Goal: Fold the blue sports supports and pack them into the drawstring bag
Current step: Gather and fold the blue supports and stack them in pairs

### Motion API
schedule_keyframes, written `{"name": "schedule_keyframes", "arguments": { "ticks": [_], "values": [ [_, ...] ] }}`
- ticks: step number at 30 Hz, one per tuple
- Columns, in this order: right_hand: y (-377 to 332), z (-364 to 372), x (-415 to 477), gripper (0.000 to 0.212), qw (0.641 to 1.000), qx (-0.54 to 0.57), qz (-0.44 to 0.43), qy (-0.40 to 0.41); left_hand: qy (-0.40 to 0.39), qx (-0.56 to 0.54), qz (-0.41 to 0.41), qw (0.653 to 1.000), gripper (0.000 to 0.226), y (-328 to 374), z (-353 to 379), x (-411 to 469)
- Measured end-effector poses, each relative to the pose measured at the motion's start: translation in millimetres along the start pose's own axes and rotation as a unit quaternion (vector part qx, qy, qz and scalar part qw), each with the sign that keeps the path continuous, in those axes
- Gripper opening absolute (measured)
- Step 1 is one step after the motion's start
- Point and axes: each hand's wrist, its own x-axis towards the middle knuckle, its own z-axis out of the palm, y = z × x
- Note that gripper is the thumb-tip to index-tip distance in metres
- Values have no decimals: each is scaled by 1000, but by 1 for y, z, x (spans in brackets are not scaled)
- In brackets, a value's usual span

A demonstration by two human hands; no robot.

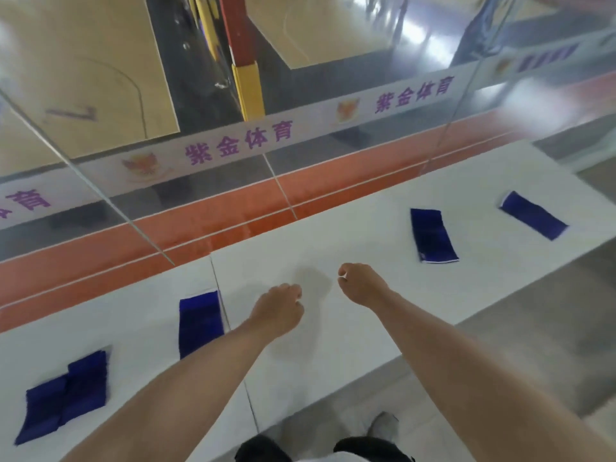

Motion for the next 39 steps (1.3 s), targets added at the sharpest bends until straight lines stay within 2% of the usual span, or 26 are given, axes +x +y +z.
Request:
{"name": "schedule_keyframes", "arguments": {
  "ticks": [8,15,21,25,28,33,39],
  "values": [
    [205,-102,-31,28,998,11,65,24,-35,9,62,997,19,205,37,70],
    [342,-175,-43,22,982,79,158,71,-75,84,157,981,41,347,60,139],
    [431,-212,-19,15,970,97,209,82,-85,85,147,982,33,420,80,215],
    [476,-235,10,24,966,95,227,82,-81,103,168,977,26,456,90,277],
    [507,-251,36,27,964,82,244,64,-90,68,156,981,33,472,101,325],
    [549,-274,76,27,960,80,264,34,-134,58,187,971,28,501,115,380],
    [597,-292,123,19,959,62,278,-3,-122,49,185,974,27,543,142,427]
  ]
}}
